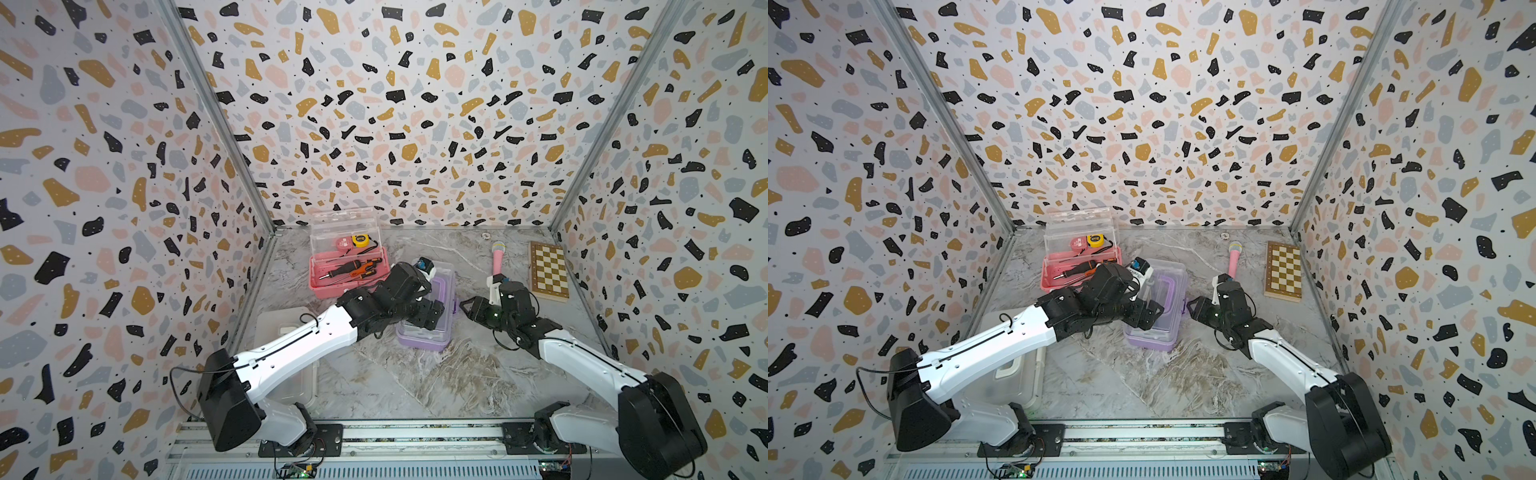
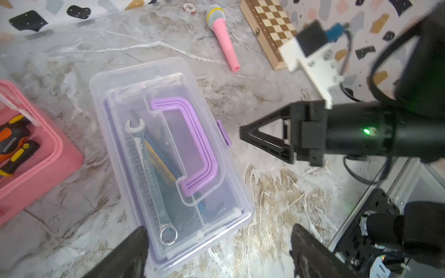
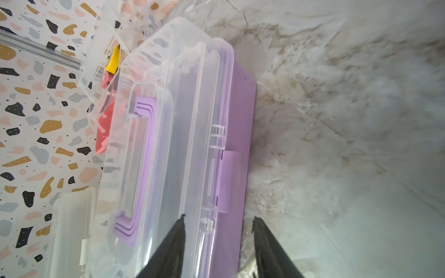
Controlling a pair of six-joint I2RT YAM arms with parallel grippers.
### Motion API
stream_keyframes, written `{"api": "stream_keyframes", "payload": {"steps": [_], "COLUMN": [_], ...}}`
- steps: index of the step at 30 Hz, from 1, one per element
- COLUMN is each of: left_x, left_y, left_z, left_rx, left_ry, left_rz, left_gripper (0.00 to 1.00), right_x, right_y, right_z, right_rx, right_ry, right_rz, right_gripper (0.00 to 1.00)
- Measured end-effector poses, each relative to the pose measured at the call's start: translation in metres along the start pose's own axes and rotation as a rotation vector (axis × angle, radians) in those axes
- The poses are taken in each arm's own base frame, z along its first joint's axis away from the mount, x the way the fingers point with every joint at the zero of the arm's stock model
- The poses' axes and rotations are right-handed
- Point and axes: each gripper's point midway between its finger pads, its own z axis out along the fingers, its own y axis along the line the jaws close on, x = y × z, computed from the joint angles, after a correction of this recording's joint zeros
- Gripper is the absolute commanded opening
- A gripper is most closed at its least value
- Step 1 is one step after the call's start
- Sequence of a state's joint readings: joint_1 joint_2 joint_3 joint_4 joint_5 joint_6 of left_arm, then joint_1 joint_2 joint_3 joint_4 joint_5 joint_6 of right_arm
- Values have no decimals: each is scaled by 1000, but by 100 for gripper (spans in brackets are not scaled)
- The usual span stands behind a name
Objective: Close toolboxes
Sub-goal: Close the toolbox lid, then adjust the toolbox at the center of the board.
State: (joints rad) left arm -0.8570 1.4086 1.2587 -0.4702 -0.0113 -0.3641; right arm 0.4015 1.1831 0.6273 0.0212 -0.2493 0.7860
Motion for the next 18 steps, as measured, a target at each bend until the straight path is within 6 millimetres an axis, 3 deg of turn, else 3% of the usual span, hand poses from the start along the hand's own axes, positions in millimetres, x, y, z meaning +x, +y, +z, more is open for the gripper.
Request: {"api": "stream_keyframes", "payload": {"steps": [5,10,14,18], "left_x": [-19,-29,-25,-12], "left_y": [35,71,96,103], "left_z": [12,37,63,88], "left_rx": [-29,-28,-33,-33], "left_ry": [-43,-55,-34,17], "left_rz": [-115,-225,-282,-294], "left_gripper": [99,99,99,99], "right_x": [-11,-13,-9,-8], "right_y": [16,28,28,34], "right_z": [-9,3,22,36], "right_rx": [-29,-72,-93,-125], "right_ry": [-5,33,76,97], "right_rz": [-51,-64,-59,-53], "right_gripper": [55,56,56,56]}}
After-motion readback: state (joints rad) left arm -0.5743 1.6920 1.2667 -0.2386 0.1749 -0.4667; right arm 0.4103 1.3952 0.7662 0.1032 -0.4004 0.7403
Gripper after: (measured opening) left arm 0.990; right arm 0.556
